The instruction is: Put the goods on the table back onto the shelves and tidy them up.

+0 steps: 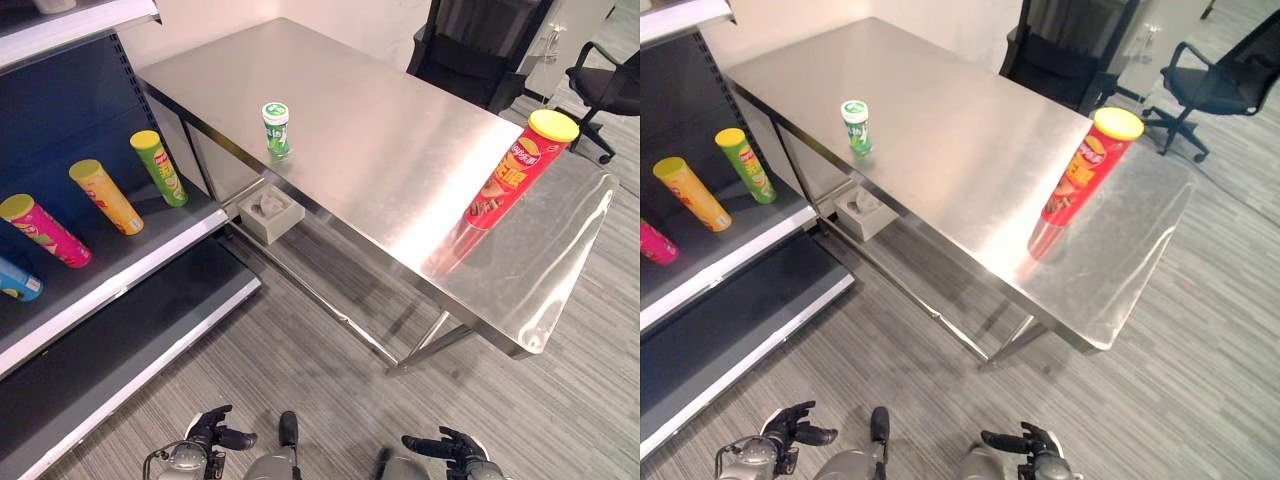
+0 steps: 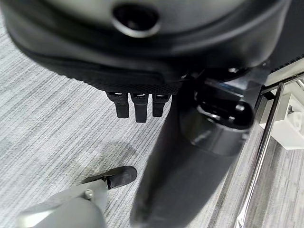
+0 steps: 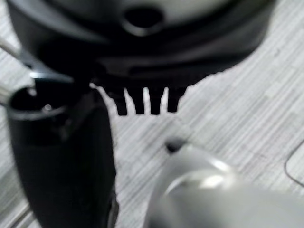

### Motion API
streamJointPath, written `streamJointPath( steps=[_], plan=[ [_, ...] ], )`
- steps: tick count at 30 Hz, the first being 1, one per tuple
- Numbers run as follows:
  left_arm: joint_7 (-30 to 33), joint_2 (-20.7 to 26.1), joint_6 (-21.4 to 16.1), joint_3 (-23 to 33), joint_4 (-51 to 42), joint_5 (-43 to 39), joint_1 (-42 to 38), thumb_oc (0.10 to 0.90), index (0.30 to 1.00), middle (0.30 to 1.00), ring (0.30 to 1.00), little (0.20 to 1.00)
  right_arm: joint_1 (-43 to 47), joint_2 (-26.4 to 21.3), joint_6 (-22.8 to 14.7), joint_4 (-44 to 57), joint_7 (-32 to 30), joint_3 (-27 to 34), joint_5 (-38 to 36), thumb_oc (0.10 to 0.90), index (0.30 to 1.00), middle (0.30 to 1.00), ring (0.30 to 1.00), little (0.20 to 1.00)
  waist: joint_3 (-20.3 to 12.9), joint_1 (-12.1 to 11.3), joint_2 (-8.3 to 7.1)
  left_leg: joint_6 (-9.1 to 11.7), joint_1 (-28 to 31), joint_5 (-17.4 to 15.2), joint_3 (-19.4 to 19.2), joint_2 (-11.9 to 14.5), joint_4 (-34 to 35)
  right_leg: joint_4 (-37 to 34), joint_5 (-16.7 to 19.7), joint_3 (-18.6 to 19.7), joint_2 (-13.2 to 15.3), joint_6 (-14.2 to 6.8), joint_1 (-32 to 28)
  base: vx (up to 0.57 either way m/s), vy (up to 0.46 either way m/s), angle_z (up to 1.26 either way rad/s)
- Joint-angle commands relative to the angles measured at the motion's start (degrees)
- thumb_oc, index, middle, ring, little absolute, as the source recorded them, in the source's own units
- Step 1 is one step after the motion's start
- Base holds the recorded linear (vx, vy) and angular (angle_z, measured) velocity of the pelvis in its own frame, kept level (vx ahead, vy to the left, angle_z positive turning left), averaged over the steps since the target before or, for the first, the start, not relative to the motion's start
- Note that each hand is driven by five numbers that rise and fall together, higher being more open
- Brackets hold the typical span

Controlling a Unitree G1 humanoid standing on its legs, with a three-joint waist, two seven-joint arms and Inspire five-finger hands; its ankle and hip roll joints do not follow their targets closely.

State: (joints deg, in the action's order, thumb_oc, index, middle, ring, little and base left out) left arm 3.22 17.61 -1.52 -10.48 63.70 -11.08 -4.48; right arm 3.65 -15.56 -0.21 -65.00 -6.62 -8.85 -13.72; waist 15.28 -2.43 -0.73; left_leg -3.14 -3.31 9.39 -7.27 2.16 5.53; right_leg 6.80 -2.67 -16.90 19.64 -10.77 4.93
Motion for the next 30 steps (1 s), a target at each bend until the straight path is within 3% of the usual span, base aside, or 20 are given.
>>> streamJointPath(
  steps=[1,4,7,9,11,12,14,17,21,24,30],
  plan=[
    [1.1,1.2,-1.4,0.6,-0.2,1.1,-0.8,0.8,0.9,0.9,0.9,0.9,-0.5,-3.7,-0.2,-0.6,-1.9,2.2,0.8,0.8,0.9,0.9,0.9,0.9,-1.5,0.0,-1.86,5.9,2.6,-8.1,-0.1,1.5,-1.9,-7.9,8.0,3.3,-4.1,-1.4,-3.7,0.09,-0.124,-0.1],
    [0.8,0.7,-1.7,0.6,-1.0,0.8,-0.2,0.8,0.9,0.9,0.9,0.9,-2.5,-4.4,-0.2,-0.5,-1.7,3.5,0.4,0.8,0.9,0.9,0.9,0.9,-2.5,0.7,-2.92,7.0,3.2,-7.7,-0.5,2.5,-1.5,-10.9,9.8,2.8,-5.2,-1.8,-5.6,0.1,-0.14,0.16],
    [0.5,0.7,-1.5,0.6,-1.7,0.6,-0.1,0.8,0.9,0.9,0.9,0.9,-4.1,-5.5,0.0,-2.4,-2.4,6.9,-1.0,0.8,0.9,0.9,0.9,0.9,-3.0,1.9,-2.97,8.2,4.0,-7.4,-0.3,4.1,-1.0,-11.8,8.8,2.2,-6.6,-1.5,-7.0,0.11,-0.163,0.02],
    [-0.2,1.8,-1.2,2.5,-5.1,0.6,2.9,0.8,0.9,0.9,0.9,0.9,-6.5,-9.9,-1.0,3.4,-4.5,17.0,-6.2,0.8,0.9,0.9,0.9,0.9,-4.0,3.3,-2.44,8.8,6.2,-8.3,-1.4,5.2,-0.5,-11.8,7.7,2.4,-7.5,-1.5,-8.4,0.17,-0.04,-0.24],
    [-0.5,1.8,-1.2,2.9,-6.1,1.0,3.6,0.8,0.9,0.9,0.9,0.9,-7.4,-10.9,-1.5,6.5,-5.1,19.2,-7.1,0.8,0.9,0.9,0.9,0.9,-4.5,3.6,-2.32,8.9,6.5,-8.4,-1.5,5.3,-0.5,-11.8,7.6,2.6,-7.5,-1.5,-8.5,0.09,0.014,-0.23],
    [-1.1,1.2,-1.1,3.9,-6.6,1.9,4.5,0.8,0.9,0.9,0.9,0.9,-8.8,-14.8,-3.2,16.0,-6.7,23.9,-7.4,0.8,0.9,0.9,0.9,0.9,-4.9,4.2,-1.94,9.0,7.6,-9.2,-1.9,5.4,-0.5,-11.8,7.1,2.6,-7.6,-1.6,-9.5,0.09,0.029,-0.21],
    [-1.5,0.5,-1.1,3.9,-6.2,3.3,4.8,0.8,0.9,0.9,0.9,0.9,-9.1,-18.9,-5.5,24.6,-7.7,28.4,-8.1,0.8,0.9,0.9,0.9,0.9,-5.4,4.6,-1.66,9.1,8.3,-9.6,-2.3,5.3,-0.5,-11.8,6.9,2.7,-7.5,-1.7,-9.8,0.08,0.037,-0.16],
    [-1.8,0.0,-1.1,3.4,-4.7,4.7,5.1,0.8,0.9,0.9,0.9,0.9,-7.5,-25.2,-9.1,40.3,-7.1,32.3,-8.9,0.8,0.9,0.9,0.9,0.9,-5.6,4.7,-1.44,9.1,9.0,-10.2,-2.7,5.4,-0.5,-11.8,6.6,3.1,-7.6,-1.6,-10.3,0.04,0.027,-0.08],
    [-2.8,0.5,-1.6,2.1,-4.6,5.7,5.8,0.8,0.9,0.9,0.9,0.9,-0.8,-34.6,-12.7,51.8,-5.8,33.2,-9.8,0.8,0.9,0.9,0.9,0.9,-6.4,3.3,-1.43,9.2,9.1,-10.4,-2.6,5.4,-0.5,-11.8,6.4,2.8,-7.5,-1.6,-10.6,0.02,0.005,0.0],
    [-3.3,0.8,-1.7,1.2,-5.4,5.9,6.4,0.8,0.9,0.9,0.9,0.9,3.2,-37.3,-14.1,54.5,-5.6,32.1,-10.2,0.8,0.9,0.9,0.9,0.9,-7.0,2.3,-1.65,9.3,8.7,-10.2,-2.4,5.3,-0.5,-11.8,6.5,2.2,-7.3,-1.6,-10.6,0.02,0.004,0.09],
    [-3.7,0.7,-2.1,-0.3,-6.3,5.5,7.9,0.8,0.9,0.9,0.9,0.9,12.2,-40.5,-13.3,53.2,-4.7,24.1,-10.4,0.8,0.9,0.9,0.9,0.9,-7.5,0.0,-1.94,9.4,8.4,-10.1,-1.6,5.2,-0.5,-11.8,6.3,0.9,-7.0,-1.5,-11.4,0.01,0.0,0.19]
  ],
)
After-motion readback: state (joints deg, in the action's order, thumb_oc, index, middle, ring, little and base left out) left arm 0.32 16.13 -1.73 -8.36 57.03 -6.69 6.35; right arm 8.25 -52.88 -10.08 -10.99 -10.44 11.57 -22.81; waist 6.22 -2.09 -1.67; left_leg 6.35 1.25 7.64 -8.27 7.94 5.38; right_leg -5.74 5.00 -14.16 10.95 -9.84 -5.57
